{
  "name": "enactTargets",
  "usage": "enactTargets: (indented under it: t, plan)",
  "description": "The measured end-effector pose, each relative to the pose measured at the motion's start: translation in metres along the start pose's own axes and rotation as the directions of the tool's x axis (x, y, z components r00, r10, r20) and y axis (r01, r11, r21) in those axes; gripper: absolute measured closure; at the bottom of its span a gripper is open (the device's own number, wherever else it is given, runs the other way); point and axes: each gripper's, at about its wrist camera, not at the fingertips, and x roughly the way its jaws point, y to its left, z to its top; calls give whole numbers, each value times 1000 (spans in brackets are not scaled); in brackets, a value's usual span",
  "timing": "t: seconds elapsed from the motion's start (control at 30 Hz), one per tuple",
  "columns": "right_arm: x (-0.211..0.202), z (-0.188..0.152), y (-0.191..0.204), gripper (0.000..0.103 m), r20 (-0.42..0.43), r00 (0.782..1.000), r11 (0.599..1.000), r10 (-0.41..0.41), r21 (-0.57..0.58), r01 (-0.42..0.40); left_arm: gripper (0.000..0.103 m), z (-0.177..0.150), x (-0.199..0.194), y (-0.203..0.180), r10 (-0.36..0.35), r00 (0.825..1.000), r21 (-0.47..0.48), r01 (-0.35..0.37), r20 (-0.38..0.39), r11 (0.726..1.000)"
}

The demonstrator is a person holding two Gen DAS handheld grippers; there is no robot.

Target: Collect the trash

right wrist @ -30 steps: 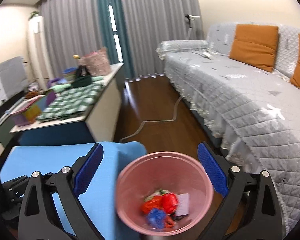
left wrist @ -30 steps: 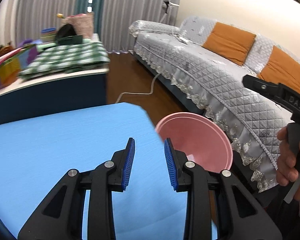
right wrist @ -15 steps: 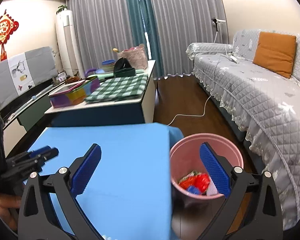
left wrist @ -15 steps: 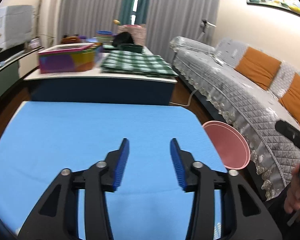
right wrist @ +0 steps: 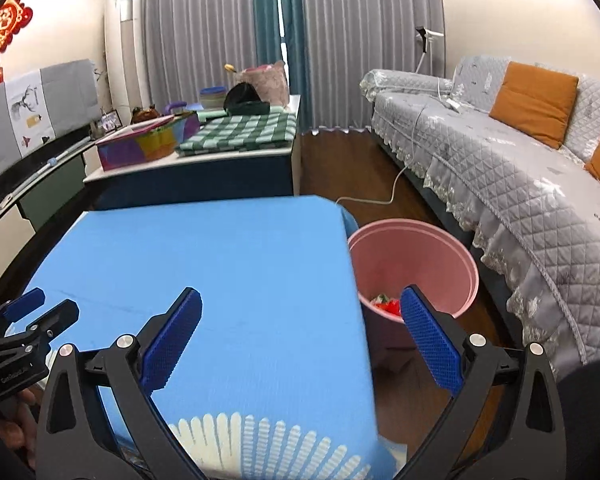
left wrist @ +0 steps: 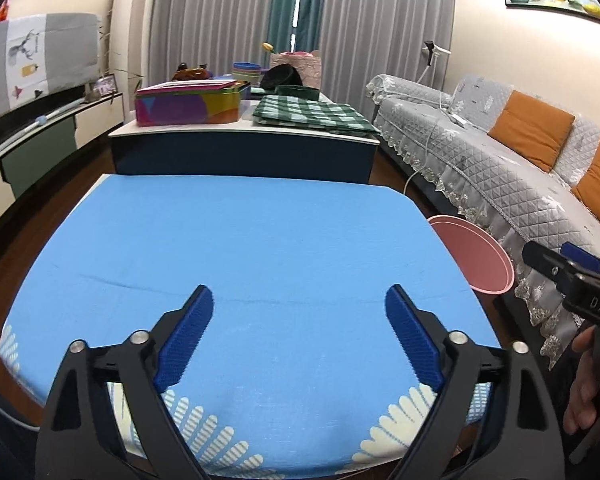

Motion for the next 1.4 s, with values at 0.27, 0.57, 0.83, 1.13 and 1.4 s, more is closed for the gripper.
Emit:
enactTargets:
  t: [0.27,0.57,0.83,1.13,1.4]
  plan:
    - [15,-7,6,5,-31,999,999,-35,-21,35,16,2,15,8,18,1000,-46,-19,-14,999]
    - [21,-8,4,5,-41,998,999,-43,-15,43,16,-1,22,2,17,999,-44,-19,-41,999]
    - [21,-7,5,5,-36,998,999,-43,-17,43,16,-2,22,0,19,999,-47,-21,-43,999]
    - [21,-7,5,5,-30,998,999,-47,-21,46,16,-2,21,0,16,999,-48,-17,-37,999]
    - [22,-7,5,5,-29,998,999,-46,-22,46,16,-3,21,-1,15,999,-45,-16,-35,999]
